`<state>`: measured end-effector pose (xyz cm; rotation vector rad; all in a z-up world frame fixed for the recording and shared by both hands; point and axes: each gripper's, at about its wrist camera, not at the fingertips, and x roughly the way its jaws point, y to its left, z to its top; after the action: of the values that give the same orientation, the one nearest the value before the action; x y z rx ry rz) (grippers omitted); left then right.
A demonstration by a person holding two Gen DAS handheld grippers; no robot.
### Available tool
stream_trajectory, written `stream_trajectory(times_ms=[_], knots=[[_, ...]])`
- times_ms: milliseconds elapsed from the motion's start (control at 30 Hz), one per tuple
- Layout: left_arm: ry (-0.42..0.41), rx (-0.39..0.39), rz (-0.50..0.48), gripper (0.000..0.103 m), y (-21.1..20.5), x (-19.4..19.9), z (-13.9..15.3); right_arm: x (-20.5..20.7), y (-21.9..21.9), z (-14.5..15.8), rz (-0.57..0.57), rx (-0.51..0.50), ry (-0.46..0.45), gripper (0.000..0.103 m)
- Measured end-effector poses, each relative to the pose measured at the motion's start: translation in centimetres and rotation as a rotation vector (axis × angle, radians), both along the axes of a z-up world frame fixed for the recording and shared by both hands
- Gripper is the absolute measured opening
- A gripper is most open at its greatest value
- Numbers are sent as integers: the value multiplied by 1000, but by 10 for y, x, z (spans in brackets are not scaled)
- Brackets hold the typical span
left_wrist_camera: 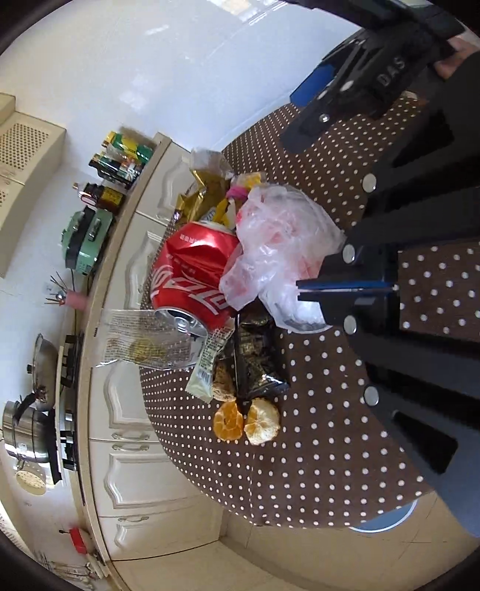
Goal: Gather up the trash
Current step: 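Reach to the table and grasp the white plastic bag with the left tool, then grasp the black snack wrapper with the right tool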
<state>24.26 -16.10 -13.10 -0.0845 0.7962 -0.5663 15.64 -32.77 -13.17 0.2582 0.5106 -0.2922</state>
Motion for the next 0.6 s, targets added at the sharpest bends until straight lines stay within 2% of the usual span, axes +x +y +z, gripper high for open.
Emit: stream_trajectory(times_ms=[133, 367, 500, 600], knots=[[-27, -39, 22, 0, 23, -11, 4, 3, 10, 2, 23, 4, -2, 97], [-134, -118, 176, 0, 96, -34, 23, 27, 44, 2, 116, -1, 26, 97], [-176, -146, 264, 0, 134, -39, 32, 57, 68, -5, 201, -5, 103, 97], [-150, -130, 284, 0, 144, -29, 25, 83, 83, -10, 261, -2, 171, 97]])
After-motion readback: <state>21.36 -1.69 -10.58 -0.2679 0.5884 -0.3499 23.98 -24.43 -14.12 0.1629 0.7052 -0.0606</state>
